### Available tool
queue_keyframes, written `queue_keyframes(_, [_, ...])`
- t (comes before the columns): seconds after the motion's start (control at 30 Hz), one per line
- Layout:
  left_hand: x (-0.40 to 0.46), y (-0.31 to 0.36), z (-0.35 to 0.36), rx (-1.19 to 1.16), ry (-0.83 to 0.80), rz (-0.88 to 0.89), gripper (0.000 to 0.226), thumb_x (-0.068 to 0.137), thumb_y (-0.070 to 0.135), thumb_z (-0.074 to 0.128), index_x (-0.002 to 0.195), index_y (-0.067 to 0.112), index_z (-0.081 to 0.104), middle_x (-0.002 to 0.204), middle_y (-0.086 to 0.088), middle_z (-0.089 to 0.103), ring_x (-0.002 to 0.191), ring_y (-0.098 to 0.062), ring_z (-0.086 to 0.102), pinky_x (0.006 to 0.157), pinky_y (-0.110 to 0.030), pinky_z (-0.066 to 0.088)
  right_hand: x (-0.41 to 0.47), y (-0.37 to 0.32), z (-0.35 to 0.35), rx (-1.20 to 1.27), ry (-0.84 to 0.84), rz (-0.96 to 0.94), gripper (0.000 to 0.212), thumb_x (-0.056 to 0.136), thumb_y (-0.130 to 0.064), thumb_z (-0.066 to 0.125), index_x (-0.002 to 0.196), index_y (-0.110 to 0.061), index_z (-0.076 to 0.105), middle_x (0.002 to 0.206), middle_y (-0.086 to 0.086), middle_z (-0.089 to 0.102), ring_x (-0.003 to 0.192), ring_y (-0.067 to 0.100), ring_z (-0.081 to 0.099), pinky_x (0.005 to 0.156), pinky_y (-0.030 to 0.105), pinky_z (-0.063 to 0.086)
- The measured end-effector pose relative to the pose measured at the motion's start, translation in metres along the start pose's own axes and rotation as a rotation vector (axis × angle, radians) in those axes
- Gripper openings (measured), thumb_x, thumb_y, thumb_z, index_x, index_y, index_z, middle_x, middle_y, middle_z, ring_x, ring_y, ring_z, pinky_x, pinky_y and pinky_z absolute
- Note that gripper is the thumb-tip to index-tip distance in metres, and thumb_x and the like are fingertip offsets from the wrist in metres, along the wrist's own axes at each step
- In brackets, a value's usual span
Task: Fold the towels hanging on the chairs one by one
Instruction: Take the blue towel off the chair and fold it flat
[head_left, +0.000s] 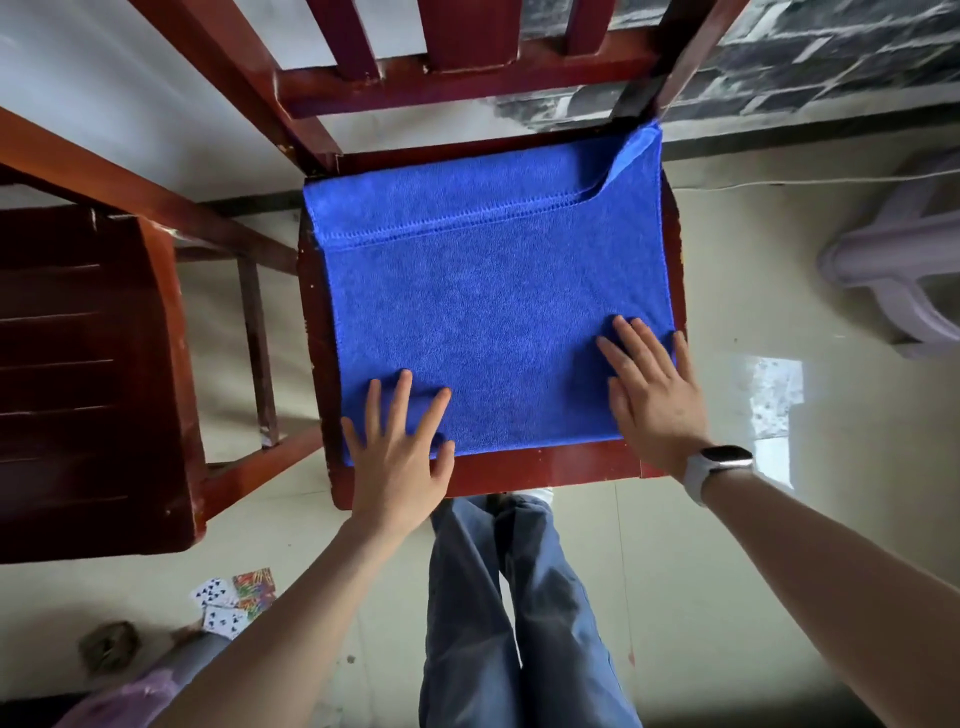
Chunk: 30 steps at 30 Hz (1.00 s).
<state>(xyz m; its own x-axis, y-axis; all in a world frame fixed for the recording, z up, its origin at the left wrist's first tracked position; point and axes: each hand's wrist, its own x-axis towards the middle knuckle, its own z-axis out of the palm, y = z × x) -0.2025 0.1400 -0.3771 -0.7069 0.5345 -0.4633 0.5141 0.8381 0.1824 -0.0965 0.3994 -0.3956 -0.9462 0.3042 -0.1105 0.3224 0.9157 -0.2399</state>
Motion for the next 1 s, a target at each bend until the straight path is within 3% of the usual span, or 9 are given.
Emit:
queue_keyframes(0.13, [0.024, 0.0, -0.03, -0.236, 0.217, -0.099, 0.039, 0.084, 0.035, 0.041, 0.103, 0.013, 0.066, 0.113, -0.012, 0.062, 0.107, -0.034, 0.057, 0.089, -0.052, 0.047, 0.04, -0.011, -0.024, 0.189, 0.145, 0.133, 0.029, 0.085, -0.022, 0.042, 0.096, -0.007, 0.064, 0.097, 0.012, 0.066, 0.091, 0.032, 0.058, 0.084, 0.036, 0.037])
queue_keyframes(0.3, [0.098, -0.018, -0.072, -0.897, 0.338, -0.673, 0.028, 0.091, 0.019, 0.051, 0.113, 0.005, 0.06, 0.115, -0.014, 0.062, 0.105, -0.029, 0.058, 0.091, -0.036, 0.045, 0.124, -0.019, -0.054, 0.672, 0.123, 0.622, 0.026, 0.09, -0.022, 0.051, 0.106, -0.004, 0.058, 0.098, 0.015, 0.062, 0.087, 0.026, 0.056, 0.08, 0.033, 0.043])
queue_keyframes(0.4, [0.136, -0.039, -0.089, -1.137, 0.319, -0.887, 0.022, 0.09, 0.026, 0.051, 0.102, 0.012, 0.063, 0.105, -0.012, 0.065, 0.094, -0.023, 0.058, 0.084, -0.034, 0.048, 0.173, -0.011, -0.057, 0.769, 0.055, 0.849, 0.035, 0.074, -0.052, 0.057, 0.081, -0.018, 0.052, 0.083, 0.009, 0.053, 0.076, 0.021, 0.047, 0.066, 0.033, 0.043])
queue_keyframes(0.47, [0.15, -0.047, -0.095, -1.16, 0.303, -0.887, 0.022, 0.09, 0.028, 0.052, 0.105, 0.014, 0.063, 0.104, -0.008, 0.064, 0.091, -0.02, 0.058, 0.081, -0.03, 0.048, 0.193, -0.009, -0.054, 0.799, 0.022, 0.925, 0.049, 0.054, -0.066, 0.051, 0.067, -0.021, 0.04, 0.075, 0.007, 0.049, 0.071, 0.024, 0.047, 0.068, 0.041, 0.048])
queue_keyframes(0.57, [0.163, -0.053, -0.1, -1.215, 0.298, -0.884, 0.032, 0.089, 0.029, 0.055, 0.115, 0.011, 0.059, 0.1, 0.0, 0.062, 0.072, -0.012, 0.057, 0.068, -0.023, 0.049, 0.209, -0.008, -0.052, 0.764, 0.029, 0.993, 0.065, 0.052, -0.063, 0.047, 0.086, -0.009, 0.054, 0.077, 0.009, 0.053, 0.074, 0.032, 0.058, 0.072, 0.044, 0.05])
queue_keyframes(0.63, [0.17, -0.054, -0.102, -1.235, 0.305, -0.887, 0.025, 0.088, 0.031, 0.057, 0.105, 0.012, 0.06, 0.081, 0.004, 0.058, 0.059, -0.008, 0.049, 0.06, -0.021, 0.046, 0.215, -0.011, -0.055, 0.766, 0.056, 1.062, 0.058, 0.058, -0.057, 0.044, 0.088, -0.01, 0.057, 0.077, 0.009, 0.054, 0.071, 0.03, 0.056, 0.067, 0.039, 0.047])
queue_keyframes(0.73, [0.176, -0.05, -0.107, -1.237, 0.293, -0.907, 0.017, 0.088, 0.032, 0.059, 0.092, 0.016, 0.056, 0.068, 0.003, 0.051, 0.057, -0.008, 0.049, 0.06, -0.022, 0.047, 0.216, -0.012, -0.058, 0.768, 0.052, 1.122, 0.03, 0.059, -0.043, 0.038, 0.066, -0.016, 0.048, 0.069, 0.006, 0.051, 0.065, 0.027, 0.048, 0.063, 0.035, 0.038])
queue_keyframes(0.9, [0.183, -0.054, -0.119, -1.345, 0.224, -0.974, 0.016, 0.089, 0.028, 0.058, 0.081, 0.015, 0.053, 0.076, 0.0, 0.055, 0.063, -0.014, 0.06, 0.053, -0.02, 0.053, 0.203, -0.004, -0.061, 0.844, 0.073, 1.161, 0.011, 0.065, -0.025, 0.04, 0.06, -0.018, 0.046, 0.054, 0.001, 0.044, 0.053, 0.024, 0.044, 0.054, 0.031, 0.033])
queue_keyframes(1.0, [0.177, -0.057, -0.126, -1.392, 0.259, -0.923, 0.01, 0.089, 0.021, 0.059, 0.085, 0.014, 0.054, 0.087, -0.003, 0.059, 0.063, -0.017, 0.063, 0.053, -0.02, 0.057, 0.194, 0.002, -0.067, 0.928, 0.157, 1.177, 0.018, 0.076, -0.008, 0.041, 0.062, -0.016, 0.05, 0.052, 0.002, 0.042, 0.04, 0.016, 0.04, 0.05, 0.032, 0.034])
